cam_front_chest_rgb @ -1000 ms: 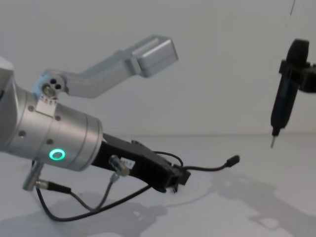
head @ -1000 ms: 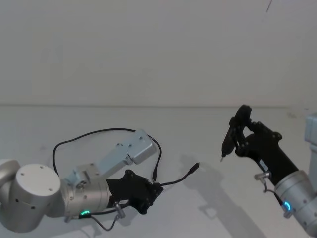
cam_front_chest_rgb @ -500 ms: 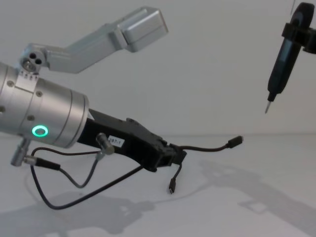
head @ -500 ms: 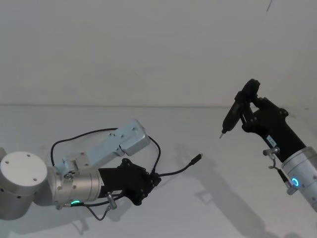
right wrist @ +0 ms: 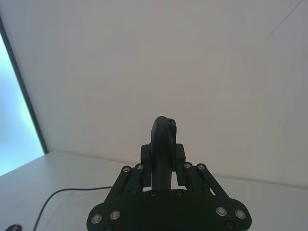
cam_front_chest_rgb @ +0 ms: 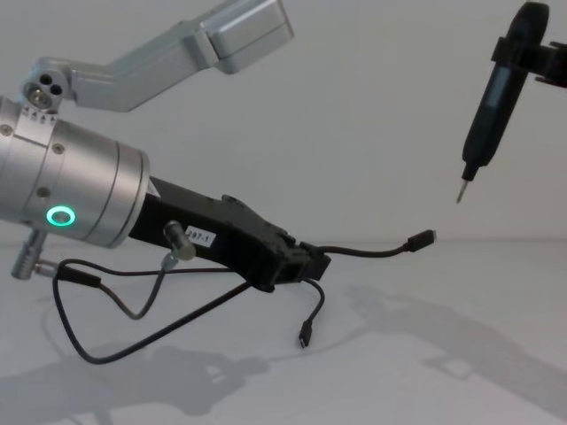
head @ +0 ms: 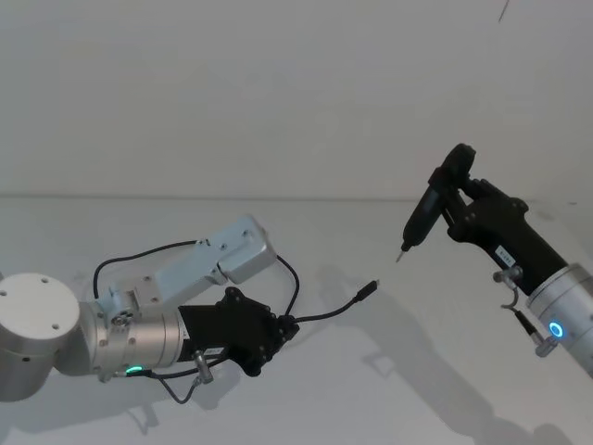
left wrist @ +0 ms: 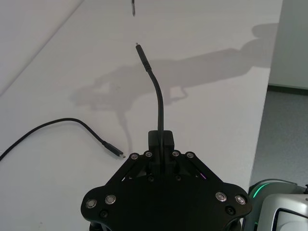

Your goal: Pick up the data cable with the one hand.

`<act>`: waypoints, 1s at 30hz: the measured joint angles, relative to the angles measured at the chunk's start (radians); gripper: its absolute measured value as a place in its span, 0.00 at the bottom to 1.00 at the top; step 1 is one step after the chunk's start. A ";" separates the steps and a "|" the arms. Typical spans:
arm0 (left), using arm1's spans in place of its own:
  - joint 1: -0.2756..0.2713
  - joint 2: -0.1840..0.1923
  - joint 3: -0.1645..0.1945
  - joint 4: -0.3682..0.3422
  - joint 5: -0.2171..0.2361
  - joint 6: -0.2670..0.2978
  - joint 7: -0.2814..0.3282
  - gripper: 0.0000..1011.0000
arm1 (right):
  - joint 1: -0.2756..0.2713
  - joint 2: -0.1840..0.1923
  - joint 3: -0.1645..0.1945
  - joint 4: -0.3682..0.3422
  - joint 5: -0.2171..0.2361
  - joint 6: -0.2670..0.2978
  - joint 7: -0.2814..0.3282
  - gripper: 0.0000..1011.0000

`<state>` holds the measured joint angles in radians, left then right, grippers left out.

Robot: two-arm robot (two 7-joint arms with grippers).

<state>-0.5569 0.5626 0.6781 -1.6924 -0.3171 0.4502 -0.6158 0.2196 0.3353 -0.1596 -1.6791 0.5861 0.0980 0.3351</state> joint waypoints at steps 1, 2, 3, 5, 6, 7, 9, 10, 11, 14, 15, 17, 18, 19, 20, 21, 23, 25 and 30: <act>0.000 0.000 0.000 0.000 0.000 0.000 0.000 0.04 | 0.002 0.002 -0.002 0.003 0.008 0.008 0.006 0.28; -0.001 0.001 0.000 0.000 0.000 -0.001 -0.001 0.04 | 0.004 0.003 -0.003 0.004 0.014 0.012 0.009 0.28; -0.001 0.002 0.000 -0.001 0.000 -0.002 -0.002 0.04 | 0.005 0.003 -0.004 0.006 0.017 0.015 0.012 0.28; -0.002 0.003 0.000 -0.001 -0.001 -0.002 -0.002 0.04 | 0.008 0.005 -0.007 0.011 0.026 0.023 0.018 0.28; -0.003 0.003 -0.001 -0.001 -0.001 -0.003 -0.003 0.04 | 0.009 0.006 -0.008 0.012 0.030 0.027 0.020 0.28; -0.003 0.003 -0.001 -0.001 -0.001 -0.003 -0.003 0.04 | 0.010 0.006 -0.009 0.014 0.033 0.029 0.021 0.28; -0.003 0.004 -0.001 -0.002 -0.001 -0.004 -0.004 0.04 | 0.012 0.007 -0.011 0.018 0.040 0.035 0.025 0.28; -0.004 0.004 -0.001 -0.002 -0.001 -0.004 -0.004 0.04 | 0.013 0.008 -0.012 0.019 0.043 0.037 0.027 0.28; -0.004 0.004 -0.001 -0.002 -0.001 -0.004 -0.005 0.04 | 0.015 0.008 -0.014 0.022 0.047 0.040 0.028 0.28; -0.005 0.005 -0.001 -0.002 -0.002 -0.004 -0.005 0.04 | 0.017 0.010 -0.017 0.026 0.055 0.046 0.030 0.28; -0.005 0.005 -0.001 -0.002 -0.002 -0.005 -0.006 0.04 | 0.017 0.010 -0.017 0.027 0.057 0.047 0.030 0.28; -0.005 0.006 -0.001 -0.003 -0.002 -0.005 -0.006 0.04 | 0.018 0.011 -0.019 0.030 0.062 0.050 0.031 0.28; -0.005 0.006 -0.001 -0.003 -0.002 -0.005 -0.006 0.04 | 0.019 0.011 -0.020 0.031 0.063 0.050 0.031 0.28; -0.005 0.006 -0.001 -0.003 -0.002 -0.005 -0.006 0.04 | 0.019 0.011 -0.020 0.032 0.064 0.051 0.031 0.28; -0.005 0.006 -0.001 -0.003 -0.002 -0.005 -0.006 0.04 | 0.020 0.011 -0.021 0.034 0.066 0.051 0.031 0.28; -0.005 0.006 -0.001 -0.003 -0.002 -0.005 -0.007 0.04 | 0.020 0.012 -0.023 0.036 0.068 0.052 0.031 0.28; -0.006 0.006 -0.001 -0.003 -0.002 -0.006 -0.007 0.04 | 0.021 0.013 -0.025 0.039 0.070 0.053 0.031 0.28; -0.006 0.006 -0.001 -0.003 -0.002 -0.006 -0.007 0.04 | 0.022 0.013 -0.027 0.040 0.071 0.053 0.031 0.28; -0.006 0.007 -0.001 -0.003 -0.002 -0.006 -0.008 0.04 | 0.024 0.016 -0.034 0.046 0.074 0.052 0.028 0.28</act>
<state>-0.5632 0.5695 0.6773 -1.6954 -0.3191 0.4438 -0.6233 0.2439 0.3509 -0.1936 -1.6327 0.6604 0.1497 0.3635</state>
